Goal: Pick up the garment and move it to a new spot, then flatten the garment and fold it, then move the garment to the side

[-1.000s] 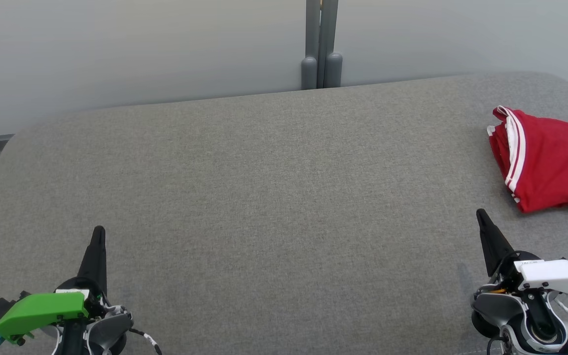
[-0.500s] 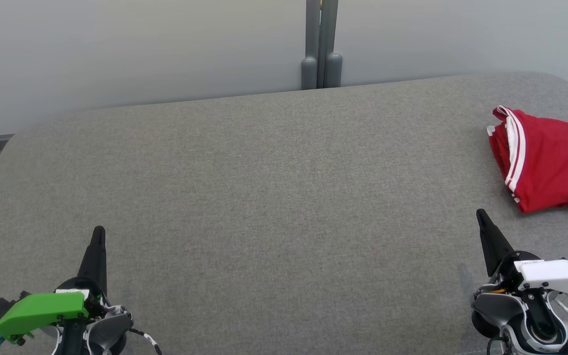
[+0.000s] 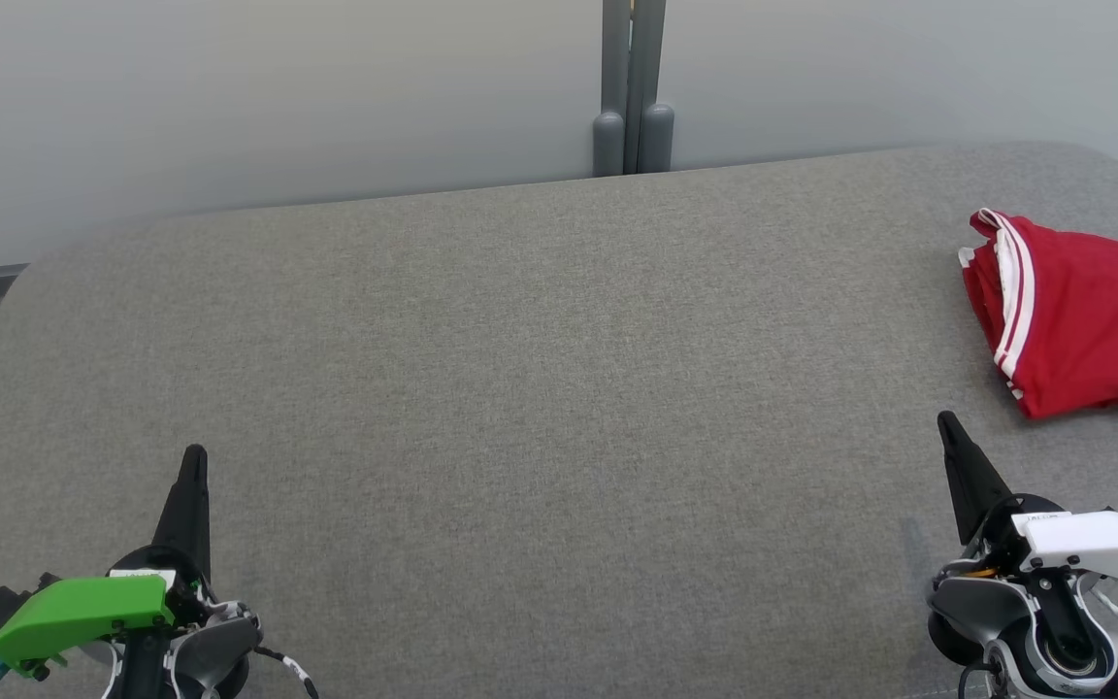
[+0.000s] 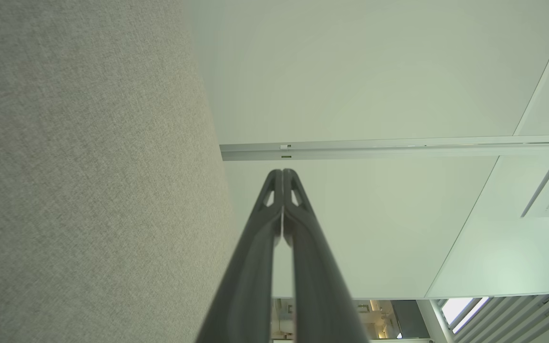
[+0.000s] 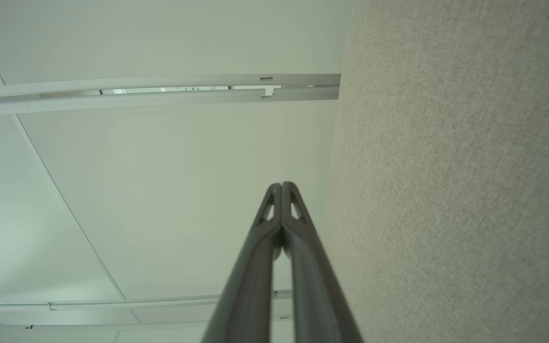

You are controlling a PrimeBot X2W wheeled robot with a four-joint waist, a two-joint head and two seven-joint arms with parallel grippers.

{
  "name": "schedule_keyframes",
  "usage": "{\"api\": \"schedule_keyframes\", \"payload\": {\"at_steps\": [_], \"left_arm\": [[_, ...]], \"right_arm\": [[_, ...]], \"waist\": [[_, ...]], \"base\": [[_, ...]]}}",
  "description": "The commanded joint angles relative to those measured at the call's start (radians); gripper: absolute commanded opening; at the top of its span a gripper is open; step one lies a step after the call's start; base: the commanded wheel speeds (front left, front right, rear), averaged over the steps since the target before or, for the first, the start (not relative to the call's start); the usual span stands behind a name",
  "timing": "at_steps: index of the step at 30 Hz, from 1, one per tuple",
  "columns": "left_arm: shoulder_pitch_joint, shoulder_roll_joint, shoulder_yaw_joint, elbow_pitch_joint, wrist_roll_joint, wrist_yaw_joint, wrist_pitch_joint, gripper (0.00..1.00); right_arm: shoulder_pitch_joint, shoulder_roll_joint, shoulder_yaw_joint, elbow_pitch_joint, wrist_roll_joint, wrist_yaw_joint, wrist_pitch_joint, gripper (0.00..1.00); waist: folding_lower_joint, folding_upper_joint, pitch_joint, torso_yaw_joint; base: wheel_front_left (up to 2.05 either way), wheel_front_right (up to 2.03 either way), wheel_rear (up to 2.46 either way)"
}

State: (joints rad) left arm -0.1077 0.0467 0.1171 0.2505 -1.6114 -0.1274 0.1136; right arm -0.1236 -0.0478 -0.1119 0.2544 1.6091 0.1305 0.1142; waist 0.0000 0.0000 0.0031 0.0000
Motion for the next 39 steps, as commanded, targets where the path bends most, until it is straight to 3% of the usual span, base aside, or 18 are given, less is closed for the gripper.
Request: {"api": "schedule_keyframes", "payload": {"at_steps": [1,39], "left_arm": [[-0.012,0.007,0.002,-0.003,-0.002,-0.007,0.005,0.00],[-0.012,0.007,0.002,-0.003,-0.002,-0.007,0.005,0.00]], "right_arm": [[0.012,-0.005,-0.002,-0.004,0.006,0.000,0.003,0.00],[0.012,-0.005,-0.002,-0.004,0.006,0.000,0.003,0.00]], "waist": [[0.0000,0.0000,0.000,0.000],[0.0000,0.0000,0.000,0.000]], "base": [[0.00,0.00,0.00],[0.00,0.00,0.00]]}}
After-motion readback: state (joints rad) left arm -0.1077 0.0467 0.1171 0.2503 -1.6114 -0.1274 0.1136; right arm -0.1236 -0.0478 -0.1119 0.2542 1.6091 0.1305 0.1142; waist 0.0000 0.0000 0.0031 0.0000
